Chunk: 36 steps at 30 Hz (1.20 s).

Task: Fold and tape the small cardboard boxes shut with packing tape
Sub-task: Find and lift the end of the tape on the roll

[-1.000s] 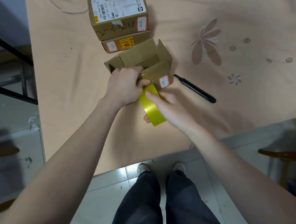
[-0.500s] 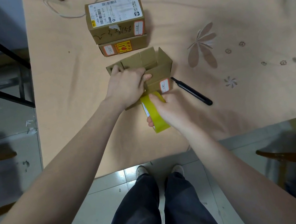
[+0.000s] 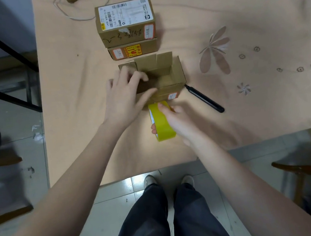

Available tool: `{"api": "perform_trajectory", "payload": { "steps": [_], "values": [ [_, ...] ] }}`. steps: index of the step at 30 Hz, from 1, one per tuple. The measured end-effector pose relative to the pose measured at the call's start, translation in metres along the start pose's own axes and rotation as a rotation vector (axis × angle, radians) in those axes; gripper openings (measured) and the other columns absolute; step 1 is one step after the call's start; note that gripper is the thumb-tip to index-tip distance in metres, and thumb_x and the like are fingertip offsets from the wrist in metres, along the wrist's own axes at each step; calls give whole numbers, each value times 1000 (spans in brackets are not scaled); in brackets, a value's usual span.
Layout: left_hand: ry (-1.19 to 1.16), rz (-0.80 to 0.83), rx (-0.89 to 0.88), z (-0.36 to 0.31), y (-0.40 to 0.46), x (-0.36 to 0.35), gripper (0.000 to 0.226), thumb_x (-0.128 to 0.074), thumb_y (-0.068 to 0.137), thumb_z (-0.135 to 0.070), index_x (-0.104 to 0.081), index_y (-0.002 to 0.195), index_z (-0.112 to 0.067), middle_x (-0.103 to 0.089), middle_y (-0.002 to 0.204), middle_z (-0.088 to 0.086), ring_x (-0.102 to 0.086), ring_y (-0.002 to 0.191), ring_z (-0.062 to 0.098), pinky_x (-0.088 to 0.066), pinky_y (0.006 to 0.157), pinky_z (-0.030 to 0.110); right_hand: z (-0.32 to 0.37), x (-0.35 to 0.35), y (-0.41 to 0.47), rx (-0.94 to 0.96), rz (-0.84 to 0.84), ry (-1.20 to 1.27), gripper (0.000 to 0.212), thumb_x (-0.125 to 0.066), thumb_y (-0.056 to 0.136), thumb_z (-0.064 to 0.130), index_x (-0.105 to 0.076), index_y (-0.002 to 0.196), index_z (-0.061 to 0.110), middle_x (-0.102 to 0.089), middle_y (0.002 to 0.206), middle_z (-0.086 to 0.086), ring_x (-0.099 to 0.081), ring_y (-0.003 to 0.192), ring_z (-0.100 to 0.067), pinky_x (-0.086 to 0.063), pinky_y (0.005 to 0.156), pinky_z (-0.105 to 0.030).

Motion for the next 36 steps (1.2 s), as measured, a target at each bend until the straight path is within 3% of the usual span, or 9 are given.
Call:
{"api": "perform_trajectory", "payload": {
  "steps": [4, 10, 13, 16, 20, 26, 30, 33, 36],
  "values": [
    [-233, -53, 443, 0, -51, -8, 17, -45, 95, -40, -49, 89, -24, -56, 61, -5, -57, 61, 23, -41, 58, 35, -3, 2, 3, 26, -18, -114, 23, -53, 95, 38, -62, 89, 18, -71, 91, -18, -70, 81, -33, -55, 78, -40],
    [-717, 84, 784, -9, -60, -52, 23, -48, 95, -43, -47, 110, -25, -62, 77, -4, -60, 73, 21, -52, 78, 38, 8, 12, -1, 55, -2, -192, 35, -58, 92, 38, -64, 108, 8, -67, 99, -12, -63, 86, -19, -51, 79, -33],
    [-754, 25, 829, -14, -54, -59, 26, -55, 92, -41, -47, 109, -23, -57, 90, -12, -54, 74, 16, -44, 73, 30, 16, 34, 2, 73, -66, -278, 35, -57, 90, 48, -66, 97, 15, -67, 85, 1, -63, 78, -11, -51, 75, -28],
    [-835, -72, 889, -15, -53, -60, 23, -61, 90, -32, -48, 105, -20, -55, 96, -11, -50, 73, 19, -47, 77, 37, 32, 79, 13, 252, -293, -514, 14, -57, 89, 29, -59, 77, 21, -61, 73, 13, -53, 70, -8, -42, 64, -28],
    [-889, -57, 825, -17, -51, -60, 27, -61, 90, -20, -51, 114, -22, -56, 98, -3, -47, 73, 17, -47, 77, 37, 22, 121, 39, 205, -435, -962, 36, -52, 86, 14, -48, 121, 6, -52, 119, -16, -43, 114, -35, -37, 95, -39],
    [-855, 36, 781, -13, -48, -58, 35, -52, 82, -24, -54, 117, -32, -60, 97, 3, -48, 73, 14, -44, 74, 27, 16, 130, 51, 245, -466, -1255, 39, -56, 92, 23, -46, 122, -1, -49, 125, -20, -46, 117, -38, -39, 89, -41],
    [-803, 37, 760, -8, -45, -57, 28, -59, 89, -25, -55, 116, -30, -61, 106, -1, -50, 80, 14, -46, 80, 28, 22, 135, 51, 203, -420, -1221, 32, -49, 94, 17, -51, 117, -5, -56, 119, -24, -54, 109, -40, -46, 89, -44],
    [-789, 67, 742, -6, -44, -56, 31, -57, 89, -17, -57, 117, -30, -60, 114, -5, -50, 85, 15, -46, 87, 30, 32, 147, 34, 226, -490, -922, 24, -45, 94, 11, -48, 114, -2, -58, 113, -23, -60, 95, -38, -50, 79, -43],
    [-774, 104, 727, -6, -44, -54, 33, -53, 89, -14, -59, 116, -33, -59, 117, -12, -50, 89, 11, -43, 88, 21, 51, 145, 4, 409, -480, -542, 18, -49, 91, 6, -37, 104, 12, -61, 102, -19, -57, 64, -16, -47, 58, -22]
  ]
}}
Point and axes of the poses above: each hand's wrist, its own y-axis towards the middle knuckle, its own x-axis out of the back of the hand, z = x × y, the point moved 6 cm from there along y, towards the middle knuckle
